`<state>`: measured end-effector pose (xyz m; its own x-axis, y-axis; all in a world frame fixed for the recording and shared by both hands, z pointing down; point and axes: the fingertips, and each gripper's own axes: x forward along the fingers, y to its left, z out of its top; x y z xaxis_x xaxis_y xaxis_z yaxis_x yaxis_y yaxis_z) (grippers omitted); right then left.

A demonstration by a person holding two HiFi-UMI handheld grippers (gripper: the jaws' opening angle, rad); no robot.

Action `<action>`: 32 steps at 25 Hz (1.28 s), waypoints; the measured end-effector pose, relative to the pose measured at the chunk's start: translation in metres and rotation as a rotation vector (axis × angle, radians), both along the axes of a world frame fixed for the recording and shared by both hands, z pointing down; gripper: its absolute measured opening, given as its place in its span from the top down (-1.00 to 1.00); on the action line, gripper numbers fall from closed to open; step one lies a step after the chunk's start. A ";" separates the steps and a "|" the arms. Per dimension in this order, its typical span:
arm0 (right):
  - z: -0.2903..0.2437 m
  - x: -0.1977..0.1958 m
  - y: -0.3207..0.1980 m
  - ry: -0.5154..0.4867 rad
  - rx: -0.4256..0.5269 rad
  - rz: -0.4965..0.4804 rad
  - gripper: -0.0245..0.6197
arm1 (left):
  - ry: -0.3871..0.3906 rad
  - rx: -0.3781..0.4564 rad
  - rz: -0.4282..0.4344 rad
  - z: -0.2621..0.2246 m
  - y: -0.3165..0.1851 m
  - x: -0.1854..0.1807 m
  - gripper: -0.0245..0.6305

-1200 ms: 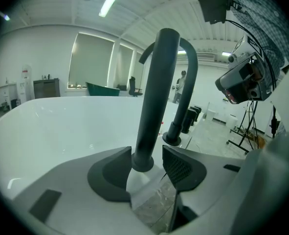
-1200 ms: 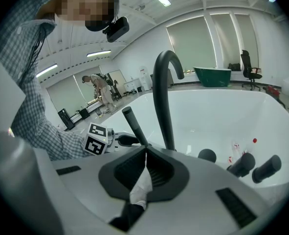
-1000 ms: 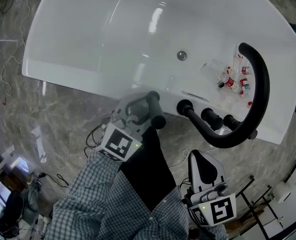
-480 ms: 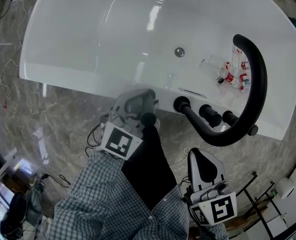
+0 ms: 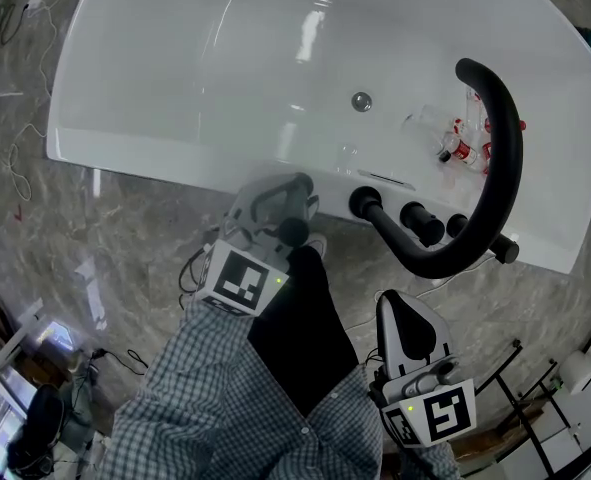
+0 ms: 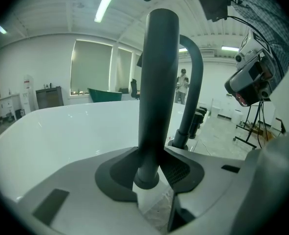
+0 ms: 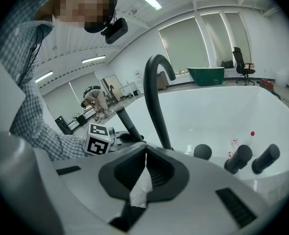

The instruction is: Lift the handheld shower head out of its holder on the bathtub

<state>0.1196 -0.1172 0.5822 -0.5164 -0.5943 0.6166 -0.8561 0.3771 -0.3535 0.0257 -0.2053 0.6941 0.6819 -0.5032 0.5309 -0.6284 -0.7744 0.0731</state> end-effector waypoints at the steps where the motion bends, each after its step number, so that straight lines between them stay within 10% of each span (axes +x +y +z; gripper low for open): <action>1: -0.001 0.000 0.000 -0.001 0.001 0.001 0.87 | -0.002 0.001 0.003 -0.002 0.000 0.000 0.49; 32: -0.071 -0.007 0.007 -0.022 0.098 0.025 0.87 | -0.036 0.036 0.045 -0.080 0.024 -0.010 0.49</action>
<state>0.1125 -0.1104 0.5109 -0.5133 -0.6645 0.5432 -0.8582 0.3893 -0.3347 0.0157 -0.1808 0.6140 0.6848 -0.4919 0.5377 -0.5947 -0.8037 0.0221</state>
